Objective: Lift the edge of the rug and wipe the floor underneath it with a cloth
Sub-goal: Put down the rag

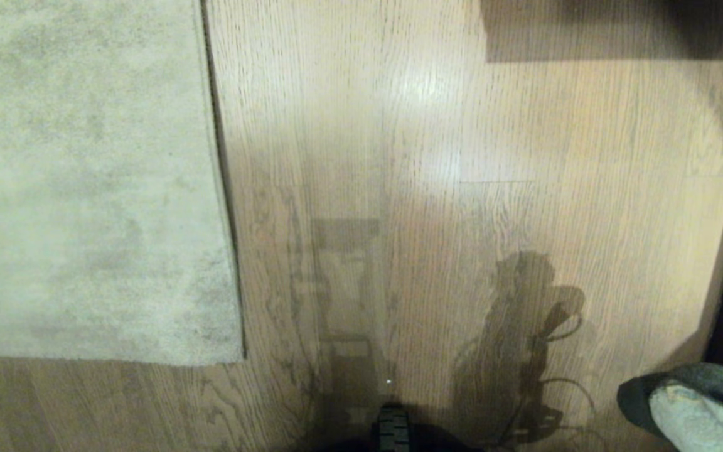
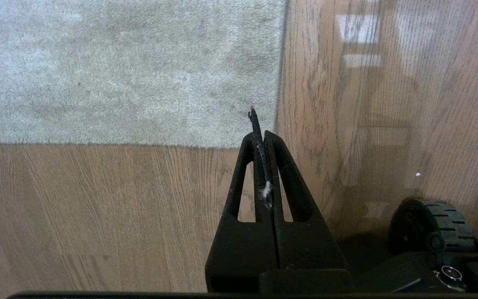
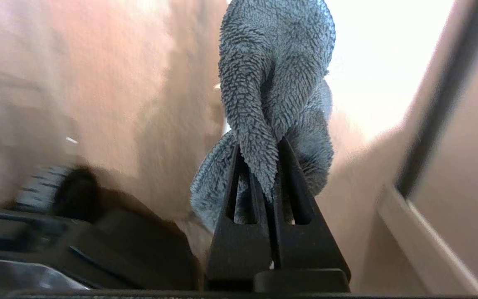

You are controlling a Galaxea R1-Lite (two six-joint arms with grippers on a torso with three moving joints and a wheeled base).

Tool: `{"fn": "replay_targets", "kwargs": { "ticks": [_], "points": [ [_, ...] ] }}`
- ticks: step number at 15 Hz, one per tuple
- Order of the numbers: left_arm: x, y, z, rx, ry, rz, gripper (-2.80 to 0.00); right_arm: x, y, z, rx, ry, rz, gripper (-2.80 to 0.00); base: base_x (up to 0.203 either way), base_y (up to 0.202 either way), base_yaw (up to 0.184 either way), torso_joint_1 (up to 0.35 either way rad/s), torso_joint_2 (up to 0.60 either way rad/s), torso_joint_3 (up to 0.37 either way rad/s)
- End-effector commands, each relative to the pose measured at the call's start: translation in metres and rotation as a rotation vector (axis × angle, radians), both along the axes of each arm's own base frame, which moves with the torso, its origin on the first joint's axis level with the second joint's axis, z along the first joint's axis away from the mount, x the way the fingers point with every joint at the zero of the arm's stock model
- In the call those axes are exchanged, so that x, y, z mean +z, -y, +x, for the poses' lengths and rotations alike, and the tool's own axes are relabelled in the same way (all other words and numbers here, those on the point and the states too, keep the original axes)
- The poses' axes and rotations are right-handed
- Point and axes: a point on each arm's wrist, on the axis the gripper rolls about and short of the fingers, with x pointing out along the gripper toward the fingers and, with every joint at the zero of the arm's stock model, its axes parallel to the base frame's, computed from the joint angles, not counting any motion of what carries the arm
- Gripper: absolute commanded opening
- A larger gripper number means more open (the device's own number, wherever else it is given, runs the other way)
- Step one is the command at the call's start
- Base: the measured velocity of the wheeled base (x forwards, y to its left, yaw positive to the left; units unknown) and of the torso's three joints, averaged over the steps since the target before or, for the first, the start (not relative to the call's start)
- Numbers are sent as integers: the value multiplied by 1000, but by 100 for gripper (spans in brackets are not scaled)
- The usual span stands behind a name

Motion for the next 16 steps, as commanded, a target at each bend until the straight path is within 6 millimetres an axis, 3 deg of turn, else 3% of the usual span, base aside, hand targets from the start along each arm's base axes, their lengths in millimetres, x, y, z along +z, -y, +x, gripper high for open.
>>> {"fn": "replay_targets", "kwargs": {
  "ticks": [1,5,10,16],
  "points": [
    [0,0,0,1,-1,0,-280,18,-1,8,50,-24,-1,-280,0,0,0,0,0,0],
    [0,0,0,1,-1,0,-280,54,-2,29,90,-44,3,-280,0,0,0,0,0,0],
    [0,0,0,1,-1,0,-280,102,-4,83,93,-83,44,-280,0,0,0,0,0,0],
    [0,0,0,1,-1,0,-280,112,-6,154,94,-103,57,-280,0,0,0,0,0,0]
  ]
}}
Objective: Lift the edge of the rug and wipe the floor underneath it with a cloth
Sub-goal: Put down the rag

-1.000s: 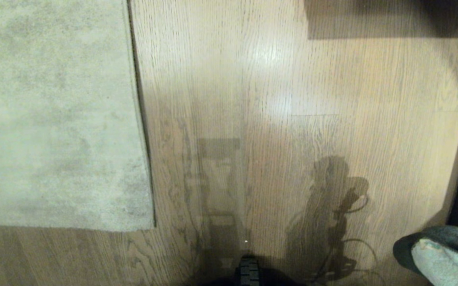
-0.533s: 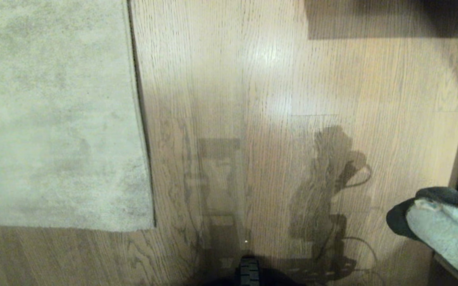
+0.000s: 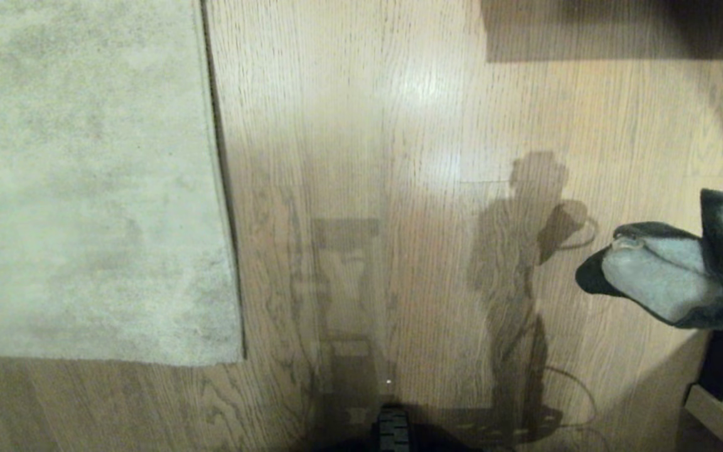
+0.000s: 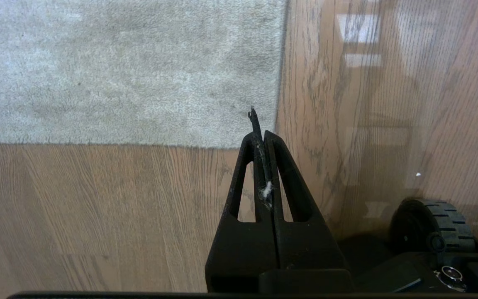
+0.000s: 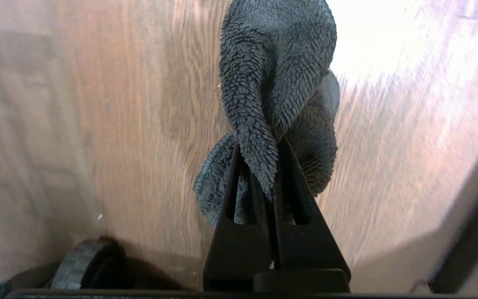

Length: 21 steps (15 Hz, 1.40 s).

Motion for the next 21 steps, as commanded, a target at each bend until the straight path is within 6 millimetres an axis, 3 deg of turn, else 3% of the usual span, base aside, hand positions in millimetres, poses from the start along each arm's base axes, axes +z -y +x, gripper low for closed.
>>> {"fn": "replay_targets", "kwargs": {
  "ticks": [1,4,13,21],
  "points": [
    [0,0,0,1,-1,0,-280,-8,-2,45,1,-59,-5,-280,0,0,0,0,0,0],
    [0,0,0,1,-1,0,-280,-13,-3,77,-1,-14,-13,-280,0,0,0,0,0,0],
    [0,0,0,1,-1,0,-280,-28,-1,141,-118,15,-24,-280,0,0,0,0,0,0],
    [0,0,0,1,-1,0,-280,-27,12,176,-175,28,-22,-280,0,0,0,0,0,0]
  ]
}}
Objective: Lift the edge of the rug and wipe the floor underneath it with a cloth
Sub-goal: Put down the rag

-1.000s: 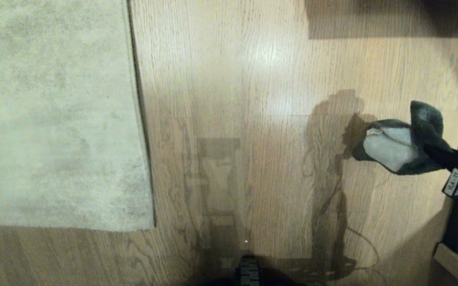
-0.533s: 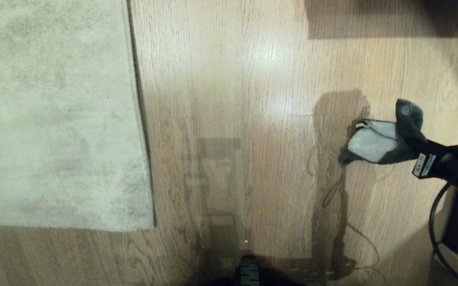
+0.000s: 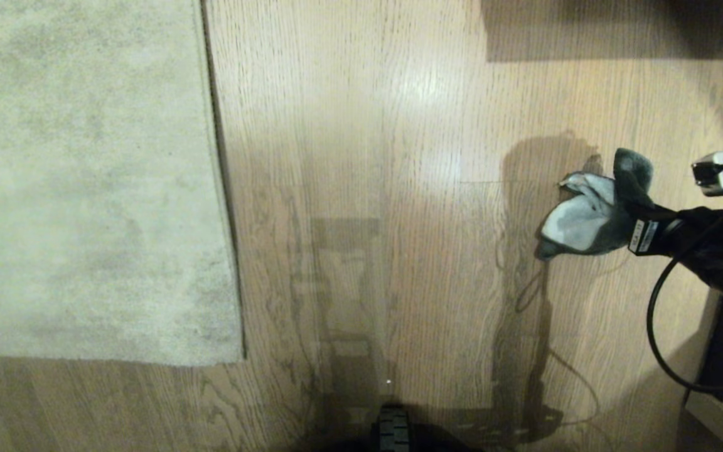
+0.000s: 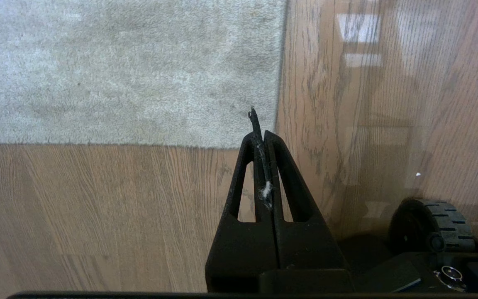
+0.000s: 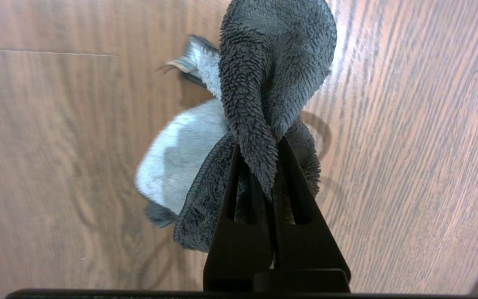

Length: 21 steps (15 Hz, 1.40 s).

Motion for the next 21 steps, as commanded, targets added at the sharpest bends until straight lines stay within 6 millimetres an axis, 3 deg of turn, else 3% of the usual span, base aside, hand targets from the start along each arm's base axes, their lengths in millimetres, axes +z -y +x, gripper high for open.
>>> {"fn": "replay_targets", "kwargs": {
  "ticks": [1,6,9,15,21],
  "points": [
    [0,0,0,1,-1,0,-280,-5,2,6,-5,-13,0,0,0,0,0,0,0,0],
    [0,0,0,1,-1,0,-280,-5,2,3,-3,-13,-3,0,0,0,0,0,0,0],
    [0,0,0,1,-1,0,-280,6,2,-6,2,27,2,0,0,0,0,0,0,0],
    [0,0,0,1,-1,0,-280,13,-1,-55,53,59,-1,0,0,0,0,0,0,0],
    [0,0,0,1,-1,0,-280,-4,-2,-94,67,26,0,0,0,0,0,0,0,0]
  ]
}}
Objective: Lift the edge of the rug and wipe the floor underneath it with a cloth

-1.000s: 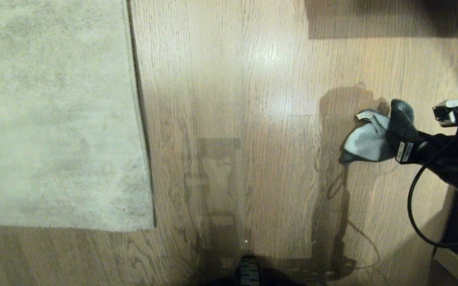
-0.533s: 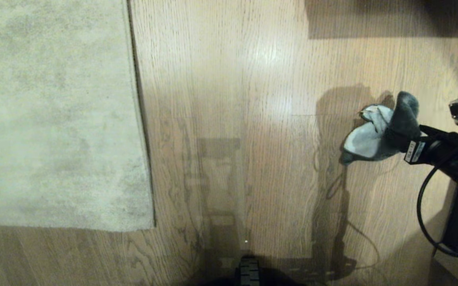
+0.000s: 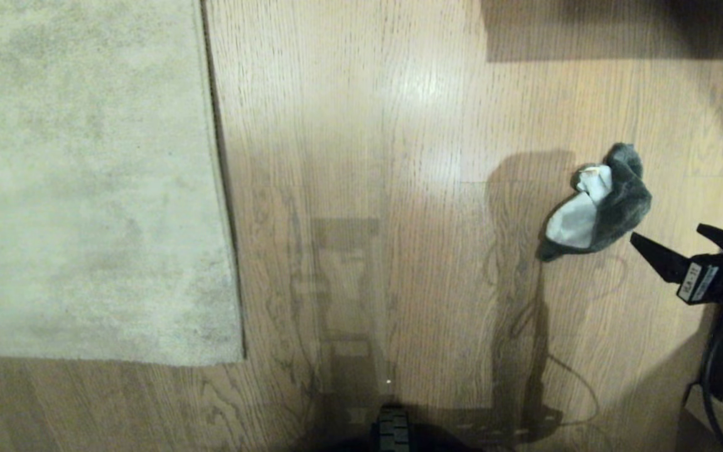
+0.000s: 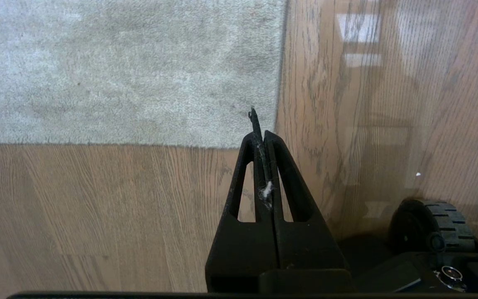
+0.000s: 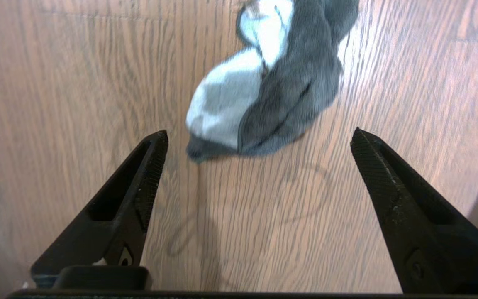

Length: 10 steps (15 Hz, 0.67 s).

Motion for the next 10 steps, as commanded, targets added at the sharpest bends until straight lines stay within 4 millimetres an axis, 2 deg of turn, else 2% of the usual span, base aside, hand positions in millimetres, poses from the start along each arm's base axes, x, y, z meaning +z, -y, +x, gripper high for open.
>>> {"fn": "replay_targets", "kwargs": {
  "ticks": [1,6,7,10],
  "points": [
    [0,0,0,1,-1,-1,-280,-6,0,-22,0,3,-1,0,0,0,0,0,0,0],
    [0,0,0,1,-1,-1,-280,-18,-1,-48,4,-8,4,0,0,0,0,0,0,0],
    [0,0,0,1,-1,-1,-280,-20,-1,-51,5,-9,4,-280,0,0,0,0,0,0],
    [0,0,0,1,-1,-1,-280,-23,-2,-64,4,3,21,-280,0,0,0,0,0,0]
  ]
}}
